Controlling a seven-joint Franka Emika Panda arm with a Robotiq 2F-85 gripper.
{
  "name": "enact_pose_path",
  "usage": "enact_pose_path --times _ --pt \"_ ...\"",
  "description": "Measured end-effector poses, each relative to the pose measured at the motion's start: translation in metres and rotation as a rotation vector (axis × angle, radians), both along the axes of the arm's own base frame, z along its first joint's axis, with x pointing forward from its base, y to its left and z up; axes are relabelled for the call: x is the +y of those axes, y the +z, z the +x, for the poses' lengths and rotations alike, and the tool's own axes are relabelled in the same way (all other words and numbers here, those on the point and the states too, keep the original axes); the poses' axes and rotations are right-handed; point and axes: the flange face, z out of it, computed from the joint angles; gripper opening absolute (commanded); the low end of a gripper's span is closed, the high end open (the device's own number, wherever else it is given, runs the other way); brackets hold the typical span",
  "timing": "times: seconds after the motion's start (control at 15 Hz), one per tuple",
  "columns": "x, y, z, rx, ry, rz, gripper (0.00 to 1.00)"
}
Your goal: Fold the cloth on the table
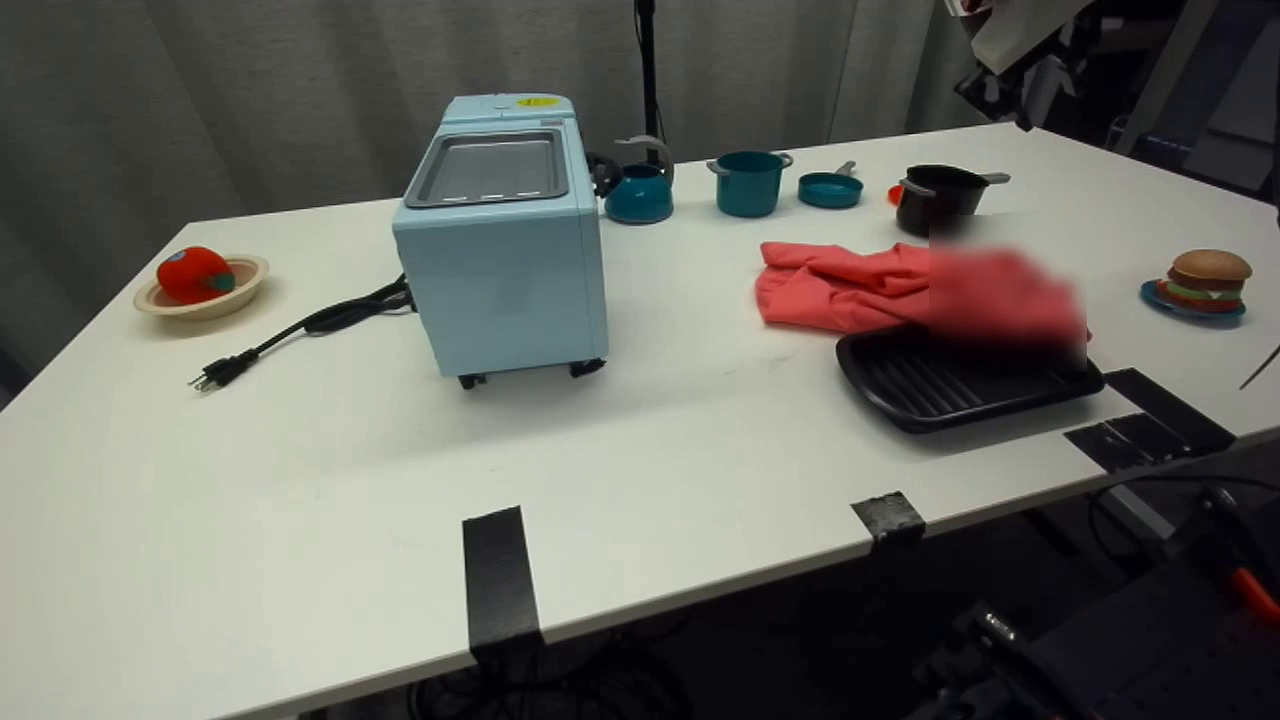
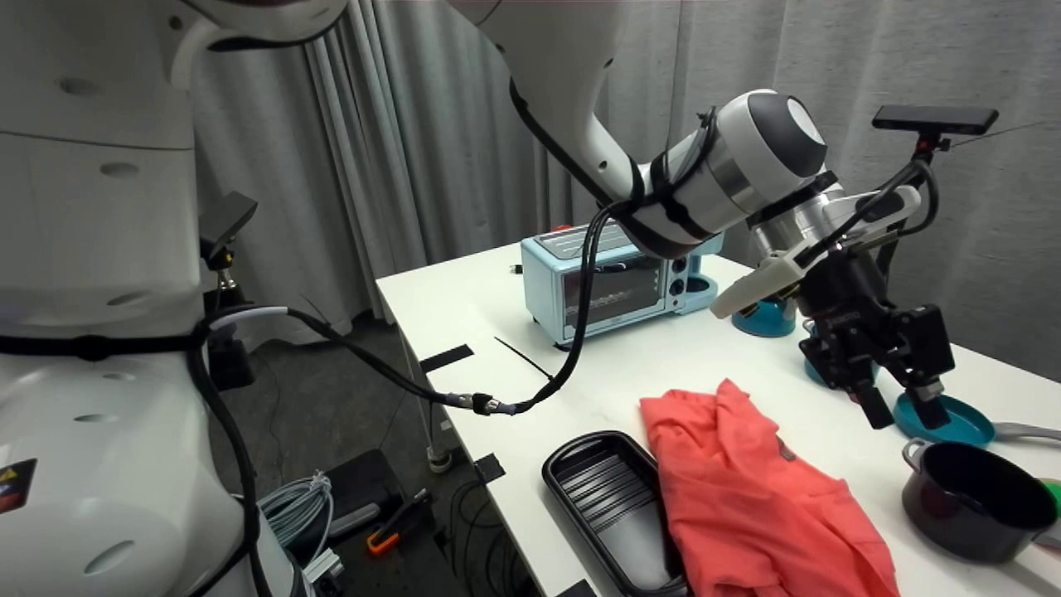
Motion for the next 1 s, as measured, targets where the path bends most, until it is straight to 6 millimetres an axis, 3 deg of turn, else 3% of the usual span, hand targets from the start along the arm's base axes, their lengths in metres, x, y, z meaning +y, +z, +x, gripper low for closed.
enact_pose_path --times 0.13,0.33,0.53,0.73,1.0 --pt "0.020 0.001 0.004 -0.017 0.035 0.033 1.00" --pt "0.050 0.000 0.006 -0.062 0.107 0.137 1.00" --pt "0.067 -0.014 0.002 -0.110 0.144 0.262 1.00" --pt "0.070 -0.041 -0.005 -0.144 0.149 0.393 1.00" --pt "0.057 -0.088 -0.015 -0.153 0.132 0.539 1.00"
